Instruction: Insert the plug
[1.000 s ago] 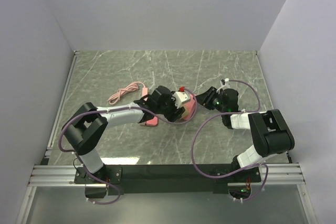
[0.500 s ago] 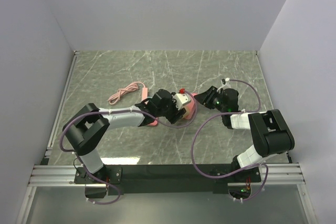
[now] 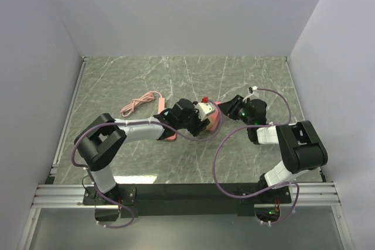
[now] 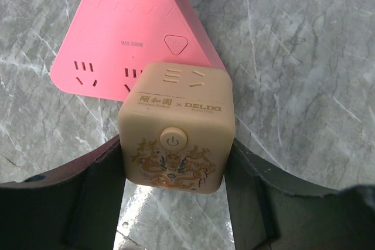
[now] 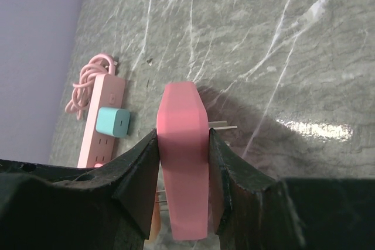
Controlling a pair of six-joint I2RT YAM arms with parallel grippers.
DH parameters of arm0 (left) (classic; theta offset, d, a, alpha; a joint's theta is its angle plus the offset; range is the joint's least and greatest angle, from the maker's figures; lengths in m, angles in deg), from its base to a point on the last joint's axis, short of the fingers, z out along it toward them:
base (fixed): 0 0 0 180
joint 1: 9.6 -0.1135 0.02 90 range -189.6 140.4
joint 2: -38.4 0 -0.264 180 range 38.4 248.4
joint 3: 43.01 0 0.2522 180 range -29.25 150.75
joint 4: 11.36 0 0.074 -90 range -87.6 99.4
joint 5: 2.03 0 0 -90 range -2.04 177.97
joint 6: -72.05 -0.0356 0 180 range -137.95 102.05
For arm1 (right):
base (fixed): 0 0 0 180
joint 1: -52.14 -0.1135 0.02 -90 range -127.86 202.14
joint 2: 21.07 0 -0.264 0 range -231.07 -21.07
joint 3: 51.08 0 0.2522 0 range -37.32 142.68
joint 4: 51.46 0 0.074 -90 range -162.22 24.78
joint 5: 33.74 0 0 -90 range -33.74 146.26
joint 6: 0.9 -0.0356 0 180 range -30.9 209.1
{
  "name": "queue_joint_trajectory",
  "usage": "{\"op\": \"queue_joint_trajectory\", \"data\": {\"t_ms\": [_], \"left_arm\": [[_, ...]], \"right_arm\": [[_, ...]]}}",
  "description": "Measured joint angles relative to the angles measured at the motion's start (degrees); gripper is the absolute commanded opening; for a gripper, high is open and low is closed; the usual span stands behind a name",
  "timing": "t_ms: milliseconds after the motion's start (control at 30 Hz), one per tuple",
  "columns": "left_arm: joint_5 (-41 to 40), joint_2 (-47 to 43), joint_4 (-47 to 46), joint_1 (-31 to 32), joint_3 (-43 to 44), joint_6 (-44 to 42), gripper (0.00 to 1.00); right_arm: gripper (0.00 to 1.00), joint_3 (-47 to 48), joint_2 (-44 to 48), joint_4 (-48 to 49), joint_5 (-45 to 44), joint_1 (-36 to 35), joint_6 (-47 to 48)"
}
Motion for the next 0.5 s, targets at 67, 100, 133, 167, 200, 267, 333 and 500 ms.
{"op": "queue_joint_trajectory", "data": {"t_ms": [67, 100, 133, 167, 200, 267, 333, 500], "left_arm": [[-0.15, 0.24, -0.61, 0.09, 0.00, 0.26, 0.00], [-0.22, 0.39, -0.94, 0.09, 0.00, 0.39, 0.00], [-0.31, 0.66, -1.36, 0.13, 0.00, 0.57, 0.00], [-0.44, 0.87, -1.86, 0.15, 0.00, 0.66, 0.00], [-0.61, 1.11, -2.45, 0.15, -0.02, 0.79, 0.00], [-1.01, 1.51, -3.87, 0.24, -0.35, 1.01, 0.00], [-1.46, 1.66, -6.34, 0.37, -1.62, 1.44, 0.00], [-2.05, 1.66, -12.94, 0.46, -5.42, 2.38, 0.00]], "right_arm": [[0.00, -0.39, 0.00, 0.83, -0.46, 0.00, 0.09], [0.00, -0.46, 0.02, 1.05, -0.70, 0.02, 0.15], [0.00, -0.50, 0.02, 1.29, -0.83, 0.02, 0.26], [0.00, -0.66, 0.02, 1.66, -1.18, 0.02, 0.35], [0.00, -0.72, 0.09, 1.84, -1.53, 0.02, 0.39], [0.00, -0.76, 0.17, 2.12, -2.03, 0.04, 0.61], [0.00, -0.79, 0.20, 2.36, -2.25, 0.04, 0.79], [0.00, -1.05, 0.09, 3.02, -2.36, 0.07, 0.76]]}}
